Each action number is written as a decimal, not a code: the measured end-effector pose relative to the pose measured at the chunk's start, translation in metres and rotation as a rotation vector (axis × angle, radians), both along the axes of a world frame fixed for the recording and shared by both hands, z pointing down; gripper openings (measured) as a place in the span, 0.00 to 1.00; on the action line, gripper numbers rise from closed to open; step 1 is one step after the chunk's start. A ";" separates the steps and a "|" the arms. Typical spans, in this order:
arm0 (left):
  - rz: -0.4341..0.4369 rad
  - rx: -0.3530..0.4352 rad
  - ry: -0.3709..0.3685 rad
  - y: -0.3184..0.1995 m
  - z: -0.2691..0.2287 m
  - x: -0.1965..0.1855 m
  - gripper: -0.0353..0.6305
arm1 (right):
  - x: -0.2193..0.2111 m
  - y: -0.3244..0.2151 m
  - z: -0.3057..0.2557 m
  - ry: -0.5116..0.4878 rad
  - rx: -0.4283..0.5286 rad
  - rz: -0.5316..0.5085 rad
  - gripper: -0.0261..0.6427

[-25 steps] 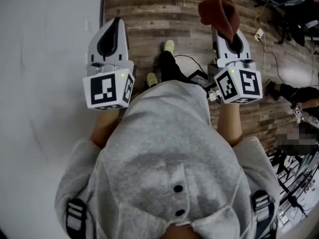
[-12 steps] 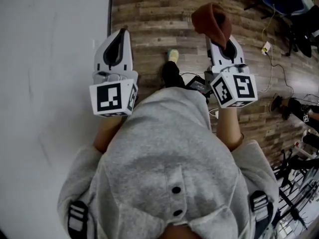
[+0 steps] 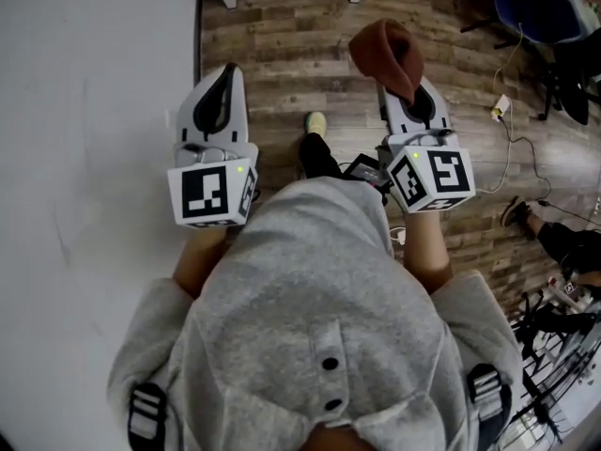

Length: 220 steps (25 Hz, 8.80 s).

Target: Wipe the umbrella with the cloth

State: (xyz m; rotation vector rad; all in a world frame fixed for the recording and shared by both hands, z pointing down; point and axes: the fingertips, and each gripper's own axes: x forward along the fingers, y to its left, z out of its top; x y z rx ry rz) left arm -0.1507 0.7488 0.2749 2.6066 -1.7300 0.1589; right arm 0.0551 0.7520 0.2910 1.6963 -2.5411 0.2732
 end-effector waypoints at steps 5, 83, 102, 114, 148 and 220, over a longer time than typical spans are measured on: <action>-0.029 -0.014 -0.028 -0.062 0.003 0.001 0.07 | 0.010 -0.064 0.007 -0.009 -0.009 -0.019 0.16; 0.018 -0.115 -0.044 -0.598 0.028 -0.008 0.07 | -0.007 -0.582 0.028 0.027 -0.133 0.011 0.16; 0.032 -0.110 0.005 -0.742 0.012 -0.073 0.08 | -0.073 -0.717 0.006 0.059 -0.149 0.020 0.16; 0.068 -0.118 0.014 -0.774 0.018 -0.075 0.07 | -0.067 -0.744 0.008 -0.001 -0.172 0.078 0.16; 0.078 -0.205 -0.029 -0.934 0.041 0.010 0.07 | 0.023 -0.931 0.013 0.005 -0.205 0.095 0.16; 0.222 -0.994 -0.461 -0.975 0.311 0.048 0.50 | 0.070 -1.085 0.172 0.162 -0.452 0.058 0.16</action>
